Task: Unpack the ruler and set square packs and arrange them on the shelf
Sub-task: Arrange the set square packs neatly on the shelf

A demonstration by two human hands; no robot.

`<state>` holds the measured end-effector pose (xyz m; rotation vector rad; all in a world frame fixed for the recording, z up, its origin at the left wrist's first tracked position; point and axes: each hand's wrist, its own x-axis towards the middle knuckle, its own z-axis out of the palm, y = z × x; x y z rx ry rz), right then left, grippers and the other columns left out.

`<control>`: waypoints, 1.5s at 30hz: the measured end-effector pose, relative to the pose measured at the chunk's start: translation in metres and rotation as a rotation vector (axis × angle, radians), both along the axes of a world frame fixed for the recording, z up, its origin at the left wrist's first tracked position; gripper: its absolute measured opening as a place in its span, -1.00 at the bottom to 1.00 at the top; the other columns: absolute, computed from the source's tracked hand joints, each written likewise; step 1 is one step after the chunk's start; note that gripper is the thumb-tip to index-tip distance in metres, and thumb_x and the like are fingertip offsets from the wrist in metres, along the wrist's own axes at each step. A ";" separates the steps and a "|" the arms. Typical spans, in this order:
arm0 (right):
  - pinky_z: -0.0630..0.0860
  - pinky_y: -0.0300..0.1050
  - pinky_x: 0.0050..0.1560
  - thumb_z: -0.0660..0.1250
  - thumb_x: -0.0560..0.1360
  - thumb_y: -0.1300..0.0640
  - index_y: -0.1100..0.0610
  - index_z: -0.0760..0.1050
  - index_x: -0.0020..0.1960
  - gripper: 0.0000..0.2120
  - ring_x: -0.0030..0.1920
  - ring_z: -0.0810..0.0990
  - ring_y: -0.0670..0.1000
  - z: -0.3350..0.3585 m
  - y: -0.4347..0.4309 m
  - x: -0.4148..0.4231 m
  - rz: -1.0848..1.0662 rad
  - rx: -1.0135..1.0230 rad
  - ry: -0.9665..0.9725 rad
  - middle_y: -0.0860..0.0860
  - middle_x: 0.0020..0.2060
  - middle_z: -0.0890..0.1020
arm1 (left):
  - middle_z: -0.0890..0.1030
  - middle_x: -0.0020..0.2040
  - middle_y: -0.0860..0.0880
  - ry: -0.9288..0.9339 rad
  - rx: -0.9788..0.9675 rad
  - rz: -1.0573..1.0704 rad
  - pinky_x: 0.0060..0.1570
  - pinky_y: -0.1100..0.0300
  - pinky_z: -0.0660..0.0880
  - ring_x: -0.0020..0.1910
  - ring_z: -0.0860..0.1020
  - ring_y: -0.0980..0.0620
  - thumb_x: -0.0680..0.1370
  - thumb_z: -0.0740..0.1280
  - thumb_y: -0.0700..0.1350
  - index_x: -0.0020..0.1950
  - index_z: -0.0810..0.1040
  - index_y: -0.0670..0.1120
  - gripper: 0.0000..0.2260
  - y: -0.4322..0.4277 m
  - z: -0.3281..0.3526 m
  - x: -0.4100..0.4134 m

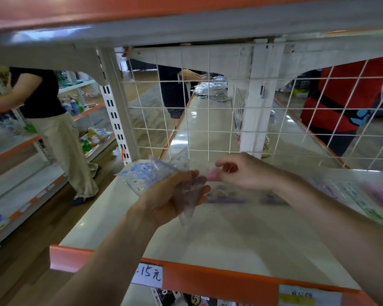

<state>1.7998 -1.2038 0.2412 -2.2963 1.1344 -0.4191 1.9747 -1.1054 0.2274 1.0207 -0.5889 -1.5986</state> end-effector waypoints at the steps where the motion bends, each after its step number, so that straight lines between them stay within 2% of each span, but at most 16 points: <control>1: 0.47 -0.24 -0.01 0.36 0.51 0.02 0.10 0.57 0.15 -0.75 -0.07 0.57 -0.11 0.004 0.003 -0.001 0.004 0.038 -0.124 -0.06 -0.08 0.62 | 0.64 -0.14 -0.16 0.016 -0.009 -0.015 -0.27 0.09 0.63 -0.26 0.66 -0.08 0.56 0.24 -0.27 -0.10 0.54 -0.20 -0.90 -0.001 0.001 -0.004; 2: 0.48 -0.25 -0.04 0.34 0.53 0.05 0.13 0.59 0.06 -0.81 -0.13 0.57 -0.13 0.008 0.007 -0.001 0.008 0.081 -0.206 -0.07 -0.14 0.63 | 0.65 -0.13 -0.15 0.026 -0.010 -0.028 -0.25 0.09 0.63 -0.26 0.66 -0.09 0.55 0.26 -0.26 -0.10 0.55 -0.19 -0.91 -0.002 0.002 -0.009; 4: 0.52 -0.24 -0.13 0.32 0.55 0.08 0.20 0.60 -0.03 -0.81 -0.26 0.58 -0.17 0.011 0.012 0.000 -0.003 0.179 -0.310 -0.03 -0.23 0.63 | 0.67 -0.15 -0.14 0.014 -0.003 -0.048 -0.24 0.09 0.63 -0.26 0.66 -0.08 0.54 0.29 -0.24 -0.08 0.57 -0.19 -0.93 -0.006 0.002 -0.015; 7: 0.50 -0.33 -0.35 0.35 0.53 0.19 0.16 0.56 -0.12 -0.93 -0.39 0.58 -0.21 0.014 0.013 -0.003 -0.027 0.301 -0.406 0.00 -0.32 0.63 | 0.68 -0.17 -0.12 -0.024 -0.008 -0.067 -0.27 0.12 0.62 -0.27 0.66 -0.06 0.55 0.29 -0.22 -0.05 0.57 -0.18 -0.92 -0.010 0.001 -0.023; 11: 0.50 -0.29 -0.40 0.33 0.54 0.20 0.15 0.53 -0.10 -0.96 -0.30 0.63 -0.04 0.020 0.010 -0.015 -0.103 0.303 -0.477 0.08 -0.27 0.65 | 0.66 -0.20 -0.13 0.022 -0.013 -0.093 -0.29 0.11 0.60 -0.30 0.66 -0.08 0.46 0.31 -0.20 -0.18 0.62 -0.18 -0.89 -0.011 0.002 -0.025; 13: 0.44 -0.32 -0.44 0.33 0.54 0.19 0.14 0.56 -0.06 -0.96 -0.35 0.58 -0.09 0.023 0.008 -0.021 -0.117 0.255 -0.450 0.05 -0.30 0.62 | 0.65 -0.21 -0.13 0.055 -0.012 -0.103 -0.30 0.11 0.60 -0.30 0.65 -0.09 0.39 0.32 -0.17 -0.23 0.64 -0.17 -0.88 -0.012 0.001 -0.024; 16: 0.37 -0.38 -0.47 0.34 0.53 0.21 0.15 0.60 0.01 -0.91 -0.45 0.49 -0.21 0.025 0.007 -0.026 -0.075 0.251 -0.400 -0.01 -0.37 0.57 | 0.65 -0.21 -0.11 0.022 -0.042 -0.120 -0.28 0.14 0.59 -0.31 0.65 -0.06 0.36 0.33 -0.16 -0.21 0.64 -0.15 -0.88 -0.013 0.000 -0.024; 21: 0.40 -0.36 -0.42 0.36 0.51 0.24 0.14 0.62 -0.02 -0.91 -0.42 0.49 -0.24 0.025 0.010 -0.022 0.012 0.232 -0.331 -0.01 -0.32 0.60 | 0.67 -0.17 -0.13 -0.079 -0.048 -0.136 -0.34 0.15 0.60 -0.30 0.64 -0.08 0.38 0.39 -0.18 -0.12 0.61 -0.17 -0.88 -0.016 0.003 -0.033; 24: 0.47 -0.37 -0.31 0.38 0.51 0.17 0.14 0.60 0.09 -0.84 -0.23 0.59 -0.15 0.026 0.008 -0.029 -0.085 0.107 -0.288 -0.02 -0.19 0.62 | 0.67 -0.21 -0.12 -0.067 -0.053 -0.082 -0.35 0.15 0.60 -0.32 0.65 -0.07 0.45 0.36 -0.23 -0.14 0.59 -0.18 -0.96 -0.020 0.002 -0.042; 26: 0.52 -0.24 -0.10 0.41 0.48 0.06 0.14 0.58 0.14 -0.73 -0.08 0.61 -0.02 0.028 0.011 -0.038 -0.139 -0.015 -0.175 0.00 -0.10 0.63 | 0.66 -0.23 -0.11 -0.033 -0.051 -0.058 -0.31 0.14 0.59 -0.33 0.64 -0.06 0.51 0.33 -0.23 -0.12 0.58 -0.19 -0.95 -0.024 0.000 -0.046; 28: 0.52 -0.06 0.02 0.44 0.43 -0.05 0.13 0.54 0.17 -0.60 -0.05 0.59 0.03 0.029 0.020 -0.044 -0.135 -0.072 -0.031 0.00 -0.07 0.62 | 0.65 -0.25 -0.11 0.000 -0.052 -0.056 -0.30 0.14 0.58 -0.34 0.64 -0.05 0.54 0.31 -0.23 -0.05 0.55 -0.20 -0.94 -0.027 -0.002 -0.051; 31: 0.53 0.00 -0.05 0.44 0.37 -0.17 0.06 0.46 0.16 -0.53 -0.10 0.55 0.01 0.028 0.031 -0.047 -0.138 -0.208 0.156 -0.05 -0.06 0.56 | 0.64 -0.29 -0.11 0.042 -0.047 -0.069 -0.35 0.14 0.57 -0.39 0.62 -0.05 0.55 0.28 -0.24 -0.12 0.53 -0.20 -0.92 -0.032 -0.002 -0.062; 35: 0.38 -0.14 -0.25 0.42 0.36 -0.20 0.04 0.41 0.03 -0.58 -0.15 0.50 -0.01 0.028 0.034 -0.057 -0.162 -0.291 0.238 -0.06 -0.12 0.48 | 0.64 -0.32 -0.09 0.035 -0.028 -0.090 -0.36 0.16 0.58 -0.39 0.60 -0.01 0.56 0.28 -0.24 -0.21 0.53 -0.16 -0.85 -0.035 0.000 -0.078; 39: 0.46 -0.06 -0.12 0.42 0.30 -0.32 -0.01 0.39 0.14 -0.43 -0.11 0.52 -0.01 0.027 0.032 -0.068 -0.182 -0.259 0.242 -0.07 -0.07 0.49 | 0.65 -0.31 -0.07 -0.021 0.001 -0.096 -0.36 0.15 0.60 -0.35 0.59 0.00 0.54 0.32 -0.23 -0.22 0.55 -0.15 -0.86 -0.038 0.001 -0.089; 45: 0.51 -0.03 0.01 0.45 0.35 -0.05 -0.16 0.29 0.33 -0.39 -0.02 0.54 -0.03 0.032 0.023 -0.086 -0.166 -0.132 0.228 -0.13 0.01 0.51 | 0.66 -0.25 -0.10 -0.053 0.056 -0.166 -0.33 0.13 0.61 -0.39 0.62 0.02 0.53 0.33 -0.23 -0.17 0.58 -0.16 -0.91 -0.038 0.002 -0.094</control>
